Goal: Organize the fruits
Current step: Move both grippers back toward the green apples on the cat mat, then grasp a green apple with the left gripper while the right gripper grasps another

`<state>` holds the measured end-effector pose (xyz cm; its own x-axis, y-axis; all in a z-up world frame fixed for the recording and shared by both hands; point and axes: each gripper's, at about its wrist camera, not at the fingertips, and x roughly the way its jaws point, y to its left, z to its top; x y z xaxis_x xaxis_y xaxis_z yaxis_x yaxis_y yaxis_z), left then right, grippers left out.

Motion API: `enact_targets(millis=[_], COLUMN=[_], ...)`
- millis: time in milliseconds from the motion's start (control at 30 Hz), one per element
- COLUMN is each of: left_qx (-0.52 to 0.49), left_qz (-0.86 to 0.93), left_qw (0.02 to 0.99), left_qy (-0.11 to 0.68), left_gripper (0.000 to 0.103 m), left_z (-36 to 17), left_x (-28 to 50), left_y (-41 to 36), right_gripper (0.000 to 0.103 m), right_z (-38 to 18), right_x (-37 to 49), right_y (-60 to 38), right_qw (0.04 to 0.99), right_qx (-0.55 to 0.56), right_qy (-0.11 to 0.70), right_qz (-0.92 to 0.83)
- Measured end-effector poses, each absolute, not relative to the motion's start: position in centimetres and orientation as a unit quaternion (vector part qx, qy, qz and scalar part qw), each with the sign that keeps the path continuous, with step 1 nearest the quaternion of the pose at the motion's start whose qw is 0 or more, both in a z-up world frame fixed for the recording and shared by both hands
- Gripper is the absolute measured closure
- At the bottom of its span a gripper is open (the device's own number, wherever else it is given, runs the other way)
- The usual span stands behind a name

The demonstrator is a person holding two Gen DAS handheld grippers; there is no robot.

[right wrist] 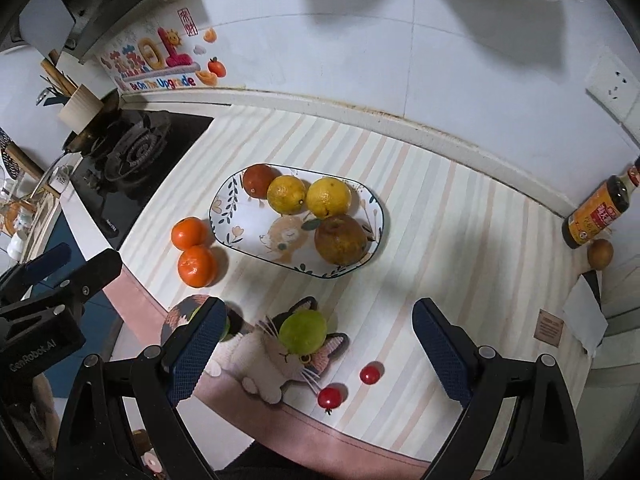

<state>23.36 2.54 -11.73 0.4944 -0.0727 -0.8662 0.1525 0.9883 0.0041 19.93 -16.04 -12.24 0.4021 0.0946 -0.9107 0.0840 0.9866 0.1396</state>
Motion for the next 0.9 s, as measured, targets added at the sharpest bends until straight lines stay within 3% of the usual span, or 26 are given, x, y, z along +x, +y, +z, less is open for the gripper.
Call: enact_targets(millis=[333, 367, 733, 900], left_qx=[0.034, 0.035, 0.043, 0.063], left_qz=[-0.062, -0.062, -0.025, -0.035], left_qw=[0.87, 0.869, 0.802, 0.772], left_qy=[0.488, 0.49, 0.595, 0.631], left_gripper=[0.01, 0.0, 0.0, 0.0], left_z=[-10.9, -11.2, -22.9, -27.8], left_x=[22.4, 22.6, 24.3, 24.9], left_y=[2.9, 3.0, 5.0, 4.4], right_gripper=[0.007, 0.007, 0.007, 0.018], right_z=[-11.6, -12.4, -27.4, -32.1], right_x=[19.0, 19.2, 22.2, 23.0], right_y=[-16.6, -16.6, -16.3, -16.2], right_qw=[0.834, 0.828, 0.715, 0.68], right_qx=[0.103, 0.104, 0.212, 0.261], right_qy=[0.542, 0.55, 0.665, 0.685], right_qz=[0.01, 0.01, 0.037, 0.026])
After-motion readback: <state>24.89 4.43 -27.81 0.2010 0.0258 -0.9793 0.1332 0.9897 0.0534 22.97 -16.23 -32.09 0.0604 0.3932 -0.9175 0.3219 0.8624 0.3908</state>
